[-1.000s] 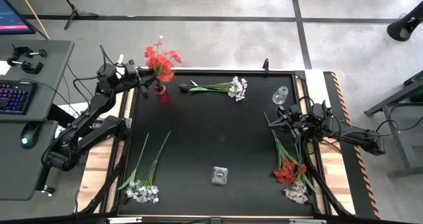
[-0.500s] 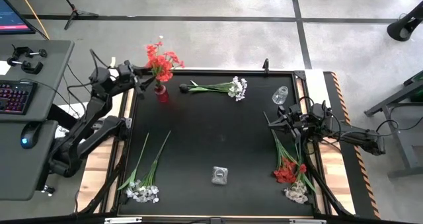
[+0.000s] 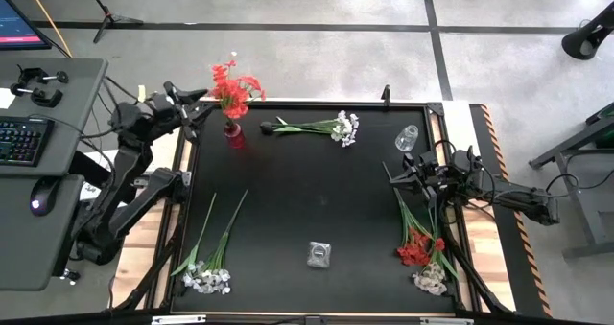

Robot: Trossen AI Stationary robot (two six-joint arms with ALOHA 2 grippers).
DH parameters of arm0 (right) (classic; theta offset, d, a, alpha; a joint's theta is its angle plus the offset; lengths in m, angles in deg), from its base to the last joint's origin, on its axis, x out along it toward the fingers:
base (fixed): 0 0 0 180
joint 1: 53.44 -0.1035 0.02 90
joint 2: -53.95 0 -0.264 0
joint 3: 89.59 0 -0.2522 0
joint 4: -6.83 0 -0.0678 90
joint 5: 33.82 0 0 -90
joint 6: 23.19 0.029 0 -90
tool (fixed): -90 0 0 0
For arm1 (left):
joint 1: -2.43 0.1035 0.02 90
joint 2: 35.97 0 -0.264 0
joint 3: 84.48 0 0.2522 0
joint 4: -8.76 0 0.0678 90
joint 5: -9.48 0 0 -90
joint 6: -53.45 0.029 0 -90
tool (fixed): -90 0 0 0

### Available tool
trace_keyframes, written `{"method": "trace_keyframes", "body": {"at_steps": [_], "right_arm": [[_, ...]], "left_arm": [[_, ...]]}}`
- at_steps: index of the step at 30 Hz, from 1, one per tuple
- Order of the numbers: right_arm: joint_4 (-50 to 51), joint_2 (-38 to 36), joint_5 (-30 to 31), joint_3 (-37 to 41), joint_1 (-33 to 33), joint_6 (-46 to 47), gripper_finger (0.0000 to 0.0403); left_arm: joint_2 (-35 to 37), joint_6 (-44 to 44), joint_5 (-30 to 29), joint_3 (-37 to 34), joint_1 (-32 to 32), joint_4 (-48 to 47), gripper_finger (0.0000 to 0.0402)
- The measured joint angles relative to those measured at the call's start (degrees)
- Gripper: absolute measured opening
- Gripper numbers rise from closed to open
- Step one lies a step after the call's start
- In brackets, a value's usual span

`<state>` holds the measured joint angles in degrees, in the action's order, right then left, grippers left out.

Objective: Sort flowers into vase by color
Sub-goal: Put the orange flowers into the red vase

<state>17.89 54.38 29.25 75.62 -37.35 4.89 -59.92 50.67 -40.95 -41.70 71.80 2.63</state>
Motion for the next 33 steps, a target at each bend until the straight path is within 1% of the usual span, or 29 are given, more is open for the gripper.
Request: {"method": "trace_keyframes", "body": {"at_steps": [8,14,19,22,25,30,33], "right_arm": [[0.00,0.00,-0.01,0.00,0.01,0.02,0.0000],[0.00,0.00,-0.01,0.00,0.01,0.00,0.0000],[0.00,0.00,0.01,-0.01,-0.01,0.00,0.0000],[0.00,0.00,-0.01,0.00,-0.01,0.00,0.0000],[0.00,0.00,-0.01,-0.02,0.01,0.00,0.0000],[0.00,-0.02,-0.01,0.00,-0.01,0.00,0.0000],[0.00,-0.02,0.01,0.00,0.01,0.00,0.0000]], "left_arm": [[-0.02,-6.06,-0.32,5.76,-0.98,-0.01,0.0220],[-0.12,-7.63,-0.43,9.45,-5.60,0.03,0.0220],[-2.78,-8.07,-2.77,13.23,-11.23,0.20,0.0220],[-6.59,-8.08,-3.99,15.45,-15.68,0.94,0.0220],[-12.09,-7.33,-4.34,17.50,-21.66,2.26,0.0220],[-24.04,-0.96,-6.73,20.62,-33.42,3.21,0.0220],[-32.69,3.31,-8.47,22.85,-39.64,3.15,0.0220]]}}
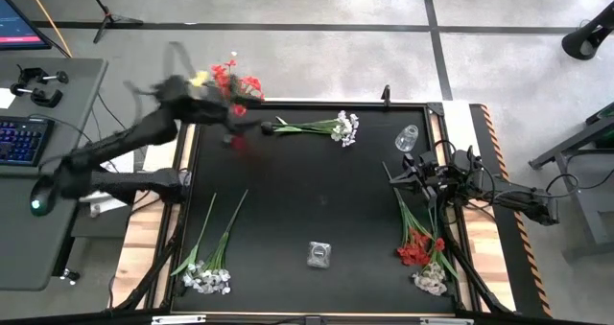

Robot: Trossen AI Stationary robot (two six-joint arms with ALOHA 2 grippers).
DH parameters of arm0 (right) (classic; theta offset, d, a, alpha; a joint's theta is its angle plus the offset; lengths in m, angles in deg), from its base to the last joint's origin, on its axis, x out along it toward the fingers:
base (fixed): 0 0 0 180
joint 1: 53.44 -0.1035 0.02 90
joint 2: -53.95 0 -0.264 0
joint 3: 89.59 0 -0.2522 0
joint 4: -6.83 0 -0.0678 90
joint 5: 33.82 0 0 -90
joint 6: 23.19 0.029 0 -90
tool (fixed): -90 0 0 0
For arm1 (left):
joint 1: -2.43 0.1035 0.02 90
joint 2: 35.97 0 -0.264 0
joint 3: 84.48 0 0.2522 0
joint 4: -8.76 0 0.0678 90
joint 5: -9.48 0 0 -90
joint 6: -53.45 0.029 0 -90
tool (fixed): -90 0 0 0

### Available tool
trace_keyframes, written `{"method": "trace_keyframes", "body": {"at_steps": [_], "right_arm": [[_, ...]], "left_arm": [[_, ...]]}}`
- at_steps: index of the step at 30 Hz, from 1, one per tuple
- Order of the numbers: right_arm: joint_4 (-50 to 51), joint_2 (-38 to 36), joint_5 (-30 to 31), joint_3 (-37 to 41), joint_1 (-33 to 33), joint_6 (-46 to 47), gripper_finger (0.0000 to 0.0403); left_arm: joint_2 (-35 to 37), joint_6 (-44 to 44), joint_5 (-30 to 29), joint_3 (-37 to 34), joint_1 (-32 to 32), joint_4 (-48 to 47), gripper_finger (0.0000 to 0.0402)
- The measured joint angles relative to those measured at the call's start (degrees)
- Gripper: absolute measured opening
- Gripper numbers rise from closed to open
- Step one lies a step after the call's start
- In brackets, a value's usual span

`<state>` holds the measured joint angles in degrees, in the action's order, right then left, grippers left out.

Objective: Sort flowers into vase by color
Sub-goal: Put the orange flowers into the red vase

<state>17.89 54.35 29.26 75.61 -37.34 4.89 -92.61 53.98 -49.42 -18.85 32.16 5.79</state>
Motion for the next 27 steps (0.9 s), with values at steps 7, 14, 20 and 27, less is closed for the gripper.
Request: {"method": "trace_keyframes", "body": {"at_steps": [7,14,20,27], "right_arm": [[0.00,0.00,-0.02,0.00,0.00,0.00,0.0000],[0.00,0.01,-0.01,0.00,0.00,0.00,0.0000],[0.00,0.00,-0.02,0.00,0.00,0.00,0.0000],[0.00,0.00,-0.01,0.00,-0.01,-0.02,0.0000]], "left_arm": [[-20.55,6.21,0.08,6.73,-8.77,-0.36,0.0220],[-33.96,8.58,0.13,13.02,-12.80,-0.42,0.0219],[-33.26,-0.10,0.22,15.19,-11.09,0.14,0.0218],[-27.30,-10.73,-1.19,15.40,-7.50,3.65,0.0218]]}}
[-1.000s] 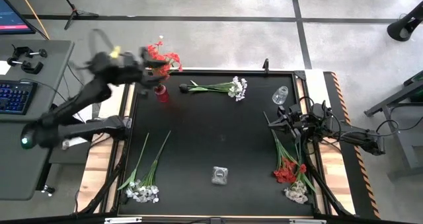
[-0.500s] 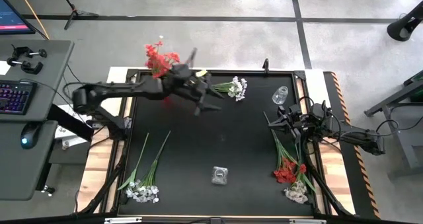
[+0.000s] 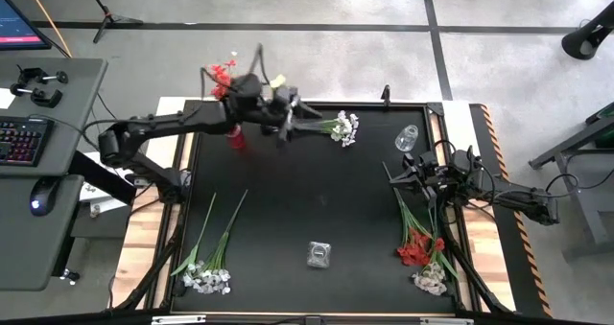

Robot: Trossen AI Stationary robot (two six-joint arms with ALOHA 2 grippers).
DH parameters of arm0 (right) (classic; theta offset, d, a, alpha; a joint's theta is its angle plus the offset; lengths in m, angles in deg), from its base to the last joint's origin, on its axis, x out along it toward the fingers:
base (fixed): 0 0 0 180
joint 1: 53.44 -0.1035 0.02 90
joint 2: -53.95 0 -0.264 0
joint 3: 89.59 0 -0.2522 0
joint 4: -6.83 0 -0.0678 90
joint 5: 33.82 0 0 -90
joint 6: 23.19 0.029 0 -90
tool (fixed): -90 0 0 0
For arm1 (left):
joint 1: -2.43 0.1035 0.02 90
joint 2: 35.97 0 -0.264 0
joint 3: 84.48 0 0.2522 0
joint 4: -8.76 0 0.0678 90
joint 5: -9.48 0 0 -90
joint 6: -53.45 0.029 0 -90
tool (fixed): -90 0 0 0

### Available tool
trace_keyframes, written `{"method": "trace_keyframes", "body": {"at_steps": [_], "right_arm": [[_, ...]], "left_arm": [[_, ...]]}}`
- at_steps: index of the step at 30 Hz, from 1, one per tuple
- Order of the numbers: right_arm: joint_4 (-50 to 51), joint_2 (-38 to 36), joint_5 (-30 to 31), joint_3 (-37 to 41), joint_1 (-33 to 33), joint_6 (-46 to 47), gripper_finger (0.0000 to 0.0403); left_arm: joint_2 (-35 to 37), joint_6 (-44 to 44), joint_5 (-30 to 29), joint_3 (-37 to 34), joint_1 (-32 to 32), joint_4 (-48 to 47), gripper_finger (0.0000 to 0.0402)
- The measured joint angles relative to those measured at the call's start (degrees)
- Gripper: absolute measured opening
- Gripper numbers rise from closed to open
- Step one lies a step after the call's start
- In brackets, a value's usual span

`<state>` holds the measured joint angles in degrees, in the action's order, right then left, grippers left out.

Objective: Sort flowers into vase by color
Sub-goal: Put the orange flowers into the red vase

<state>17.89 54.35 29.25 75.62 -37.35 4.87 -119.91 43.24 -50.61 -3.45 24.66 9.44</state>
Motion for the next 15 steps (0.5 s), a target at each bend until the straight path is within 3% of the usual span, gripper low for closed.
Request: {"method": "trace_keyframes", "body": {"at_steps": [4,6,8,11,15], "right_arm": [[-1.08,0.01,3.51,0.00,0.01,-3.58,0.0000],[-5.96,0.04,6.60,0.02,-0.06,2.36,0.0000],[-12.08,0.02,9.40,0.02,-0.10,14.10,0.0000],[-16.89,0.02,18.74,0.00,-0.12,28.40,0.0000],[-21.34,0.57,36.07,0.00,-0.52,36.43,0.0000]], "left_arm": [[4.68,-8.65,-0.64,0.00,0.69,4.01,0.0218],[7.48,-10.22,-0.67,0.03,0.63,5.01,0.0218],[10.11,-9.99,-1.56,0.08,0.61,4.51,0.0218],[13.08,-8.13,-3.41,0.05,0.61,3.29,0.0218],[16.42,-6.22,-4.18,0.04,0.65,0.31,0.0218]]}}
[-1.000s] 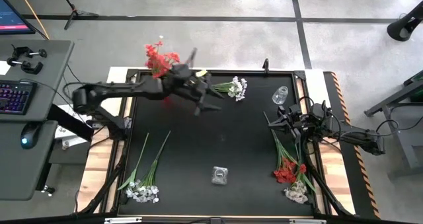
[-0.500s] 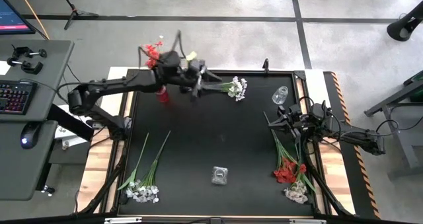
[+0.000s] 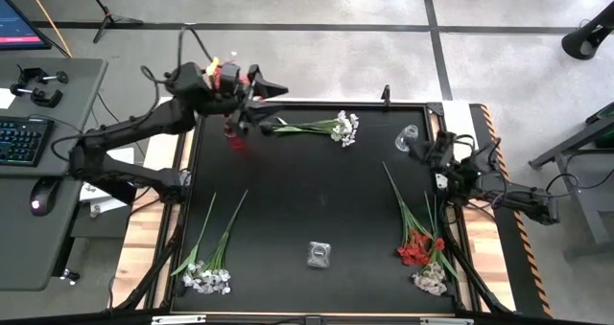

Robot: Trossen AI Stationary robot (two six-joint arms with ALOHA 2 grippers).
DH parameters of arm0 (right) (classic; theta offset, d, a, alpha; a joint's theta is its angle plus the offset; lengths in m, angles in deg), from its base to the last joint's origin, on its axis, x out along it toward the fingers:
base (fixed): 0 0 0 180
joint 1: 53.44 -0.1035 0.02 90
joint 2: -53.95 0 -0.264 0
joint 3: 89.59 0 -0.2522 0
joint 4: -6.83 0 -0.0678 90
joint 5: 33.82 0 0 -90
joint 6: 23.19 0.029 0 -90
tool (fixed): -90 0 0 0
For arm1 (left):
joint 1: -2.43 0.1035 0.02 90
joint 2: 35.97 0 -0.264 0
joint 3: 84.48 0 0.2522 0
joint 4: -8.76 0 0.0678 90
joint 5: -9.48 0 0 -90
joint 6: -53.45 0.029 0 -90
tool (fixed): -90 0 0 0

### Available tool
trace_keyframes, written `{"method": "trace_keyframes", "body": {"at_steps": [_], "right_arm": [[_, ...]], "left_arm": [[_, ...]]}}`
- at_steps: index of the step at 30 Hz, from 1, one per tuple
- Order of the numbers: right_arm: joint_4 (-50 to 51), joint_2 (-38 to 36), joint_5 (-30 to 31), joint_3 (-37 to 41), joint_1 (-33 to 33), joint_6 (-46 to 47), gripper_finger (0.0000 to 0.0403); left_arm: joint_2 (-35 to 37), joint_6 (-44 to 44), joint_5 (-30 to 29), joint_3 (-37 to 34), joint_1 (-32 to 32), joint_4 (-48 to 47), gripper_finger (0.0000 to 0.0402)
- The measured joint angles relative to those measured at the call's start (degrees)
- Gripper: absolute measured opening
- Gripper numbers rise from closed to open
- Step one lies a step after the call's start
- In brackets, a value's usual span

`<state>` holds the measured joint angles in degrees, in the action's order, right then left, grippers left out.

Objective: Sort flowers into vase by color
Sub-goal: Put the orange flowers into the red vase

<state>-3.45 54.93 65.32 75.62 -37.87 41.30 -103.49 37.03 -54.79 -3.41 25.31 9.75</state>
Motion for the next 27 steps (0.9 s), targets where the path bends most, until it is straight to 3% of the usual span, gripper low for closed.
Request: {"method": "trace_keyframes", "body": {"at_steps": [2,6,12,15,17,21,24,27], "right_arm": [[-7.47,1.90,4.41,0.02,-1.09,-0.59,0.0000],[-24.38,11.12,2.68,-2.97,-4.71,-8.56,0.0000],[-18.54,30.53,1.05,-21.26,-8.94,-26.48,0.0000],[-1.82,37.58,-3.08,-33.42,-8.18,-37.07,0.0000],[19.44,41.54,-5.89,-43.46,-7.08,-40.01,0.0001],[63.91,52.53,-5.84,-63.89,-5.47,-45.27,0.0013],[86.81,61.60,-5.55,-74.55,-5.44,-48.34,0.0045],[101.72,69.51,-5.88,-79.80,-6.30,-50.59,0.0097]], "left_arm": [[1.33,2.02,0.00,0.00,0.00,-1.98,0.0218],[3.88,5.94,-0.01,-0.04,0.00,-6.96,0.0218],[6.95,10.57,-1.00,-0.04,0.98,-12.90,0.0218],[8.91,10.61,-1.02,-0.07,1.98,-17.26,0.0218],[10.55,10.67,-1.00,-0.07,2.44,-20.77,0.0218],[13.32,12.26,-0.94,-0.08,3.40,-27.11,0.0218],[14.70,13.56,-0.97,-0.09,3.52,-29.07,0.0218],[15.32,14.48,-0.96,-0.09,3.52,-29.88,0.0218]]}}
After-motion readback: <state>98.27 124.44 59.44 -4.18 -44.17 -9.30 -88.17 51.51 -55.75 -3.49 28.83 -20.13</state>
